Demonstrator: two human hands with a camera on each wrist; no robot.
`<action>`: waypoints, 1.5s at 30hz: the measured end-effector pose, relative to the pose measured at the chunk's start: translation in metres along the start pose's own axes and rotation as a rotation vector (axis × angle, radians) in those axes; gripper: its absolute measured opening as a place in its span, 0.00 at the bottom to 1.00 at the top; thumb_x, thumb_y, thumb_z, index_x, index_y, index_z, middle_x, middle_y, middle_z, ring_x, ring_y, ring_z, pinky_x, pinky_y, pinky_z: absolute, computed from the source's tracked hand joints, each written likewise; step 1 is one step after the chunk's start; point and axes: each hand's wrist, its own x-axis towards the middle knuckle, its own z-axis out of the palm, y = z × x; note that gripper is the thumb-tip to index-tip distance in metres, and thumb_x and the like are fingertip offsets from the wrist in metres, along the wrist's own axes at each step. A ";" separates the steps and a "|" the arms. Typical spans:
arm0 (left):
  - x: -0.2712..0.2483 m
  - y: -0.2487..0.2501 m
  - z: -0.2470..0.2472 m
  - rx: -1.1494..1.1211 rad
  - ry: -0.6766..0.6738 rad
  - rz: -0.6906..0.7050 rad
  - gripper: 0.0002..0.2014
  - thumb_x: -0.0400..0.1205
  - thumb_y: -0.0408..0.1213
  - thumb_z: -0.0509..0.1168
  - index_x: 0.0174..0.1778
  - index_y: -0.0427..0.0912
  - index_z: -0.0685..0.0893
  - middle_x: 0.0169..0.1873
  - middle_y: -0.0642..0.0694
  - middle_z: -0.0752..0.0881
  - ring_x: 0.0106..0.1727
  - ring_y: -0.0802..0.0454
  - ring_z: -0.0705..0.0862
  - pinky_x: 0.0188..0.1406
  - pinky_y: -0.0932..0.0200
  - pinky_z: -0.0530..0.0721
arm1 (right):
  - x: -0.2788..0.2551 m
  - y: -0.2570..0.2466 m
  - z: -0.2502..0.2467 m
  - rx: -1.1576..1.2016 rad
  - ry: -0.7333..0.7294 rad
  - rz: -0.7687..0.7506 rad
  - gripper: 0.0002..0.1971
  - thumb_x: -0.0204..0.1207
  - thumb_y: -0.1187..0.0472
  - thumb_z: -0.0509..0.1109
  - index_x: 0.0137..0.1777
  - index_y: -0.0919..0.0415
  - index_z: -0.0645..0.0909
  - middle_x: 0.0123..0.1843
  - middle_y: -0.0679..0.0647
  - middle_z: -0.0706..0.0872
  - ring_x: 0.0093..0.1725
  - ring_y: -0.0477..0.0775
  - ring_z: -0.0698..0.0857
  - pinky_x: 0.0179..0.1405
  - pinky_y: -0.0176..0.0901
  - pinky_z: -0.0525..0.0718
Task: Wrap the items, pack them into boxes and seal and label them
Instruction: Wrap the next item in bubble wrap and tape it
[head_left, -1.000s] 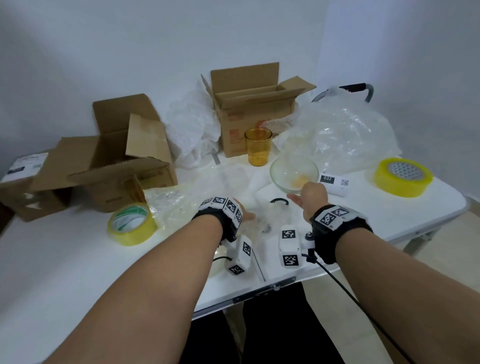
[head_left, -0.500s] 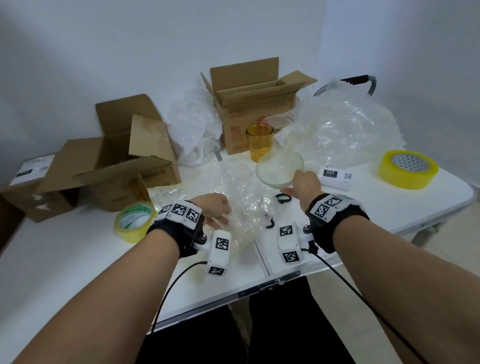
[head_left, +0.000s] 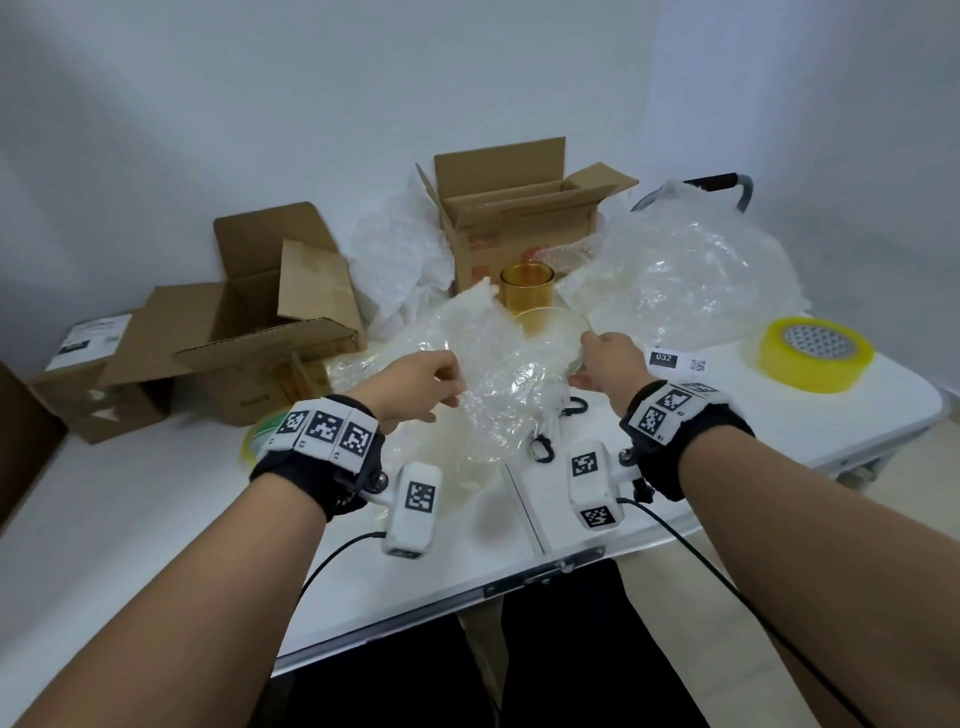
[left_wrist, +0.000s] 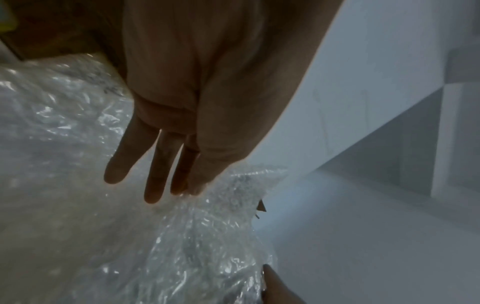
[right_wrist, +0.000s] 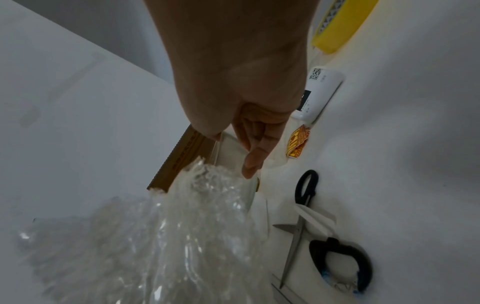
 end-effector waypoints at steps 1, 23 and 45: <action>-0.001 0.001 0.000 0.007 0.007 0.019 0.06 0.86 0.36 0.63 0.44 0.42 0.80 0.52 0.44 0.86 0.55 0.49 0.87 0.55 0.46 0.87 | 0.001 0.002 -0.002 -0.006 0.021 -0.006 0.10 0.85 0.59 0.59 0.49 0.65 0.77 0.37 0.55 0.81 0.34 0.51 0.83 0.45 0.46 0.89; 0.019 0.001 0.017 0.130 0.367 0.208 0.08 0.86 0.35 0.62 0.47 0.33 0.80 0.47 0.39 0.86 0.38 0.48 0.81 0.34 0.60 0.78 | -0.020 0.019 -0.015 0.012 0.008 -0.066 0.11 0.78 0.57 0.70 0.55 0.63 0.81 0.44 0.60 0.86 0.27 0.52 0.88 0.36 0.40 0.90; -0.003 -0.052 0.021 0.204 0.055 0.240 0.13 0.85 0.38 0.66 0.65 0.50 0.86 0.54 0.60 0.85 0.58 0.60 0.83 0.59 0.68 0.75 | -0.021 0.030 0.045 0.212 -0.512 0.283 0.14 0.80 0.80 0.51 0.47 0.68 0.77 0.40 0.60 0.81 0.34 0.57 0.82 0.44 0.49 0.90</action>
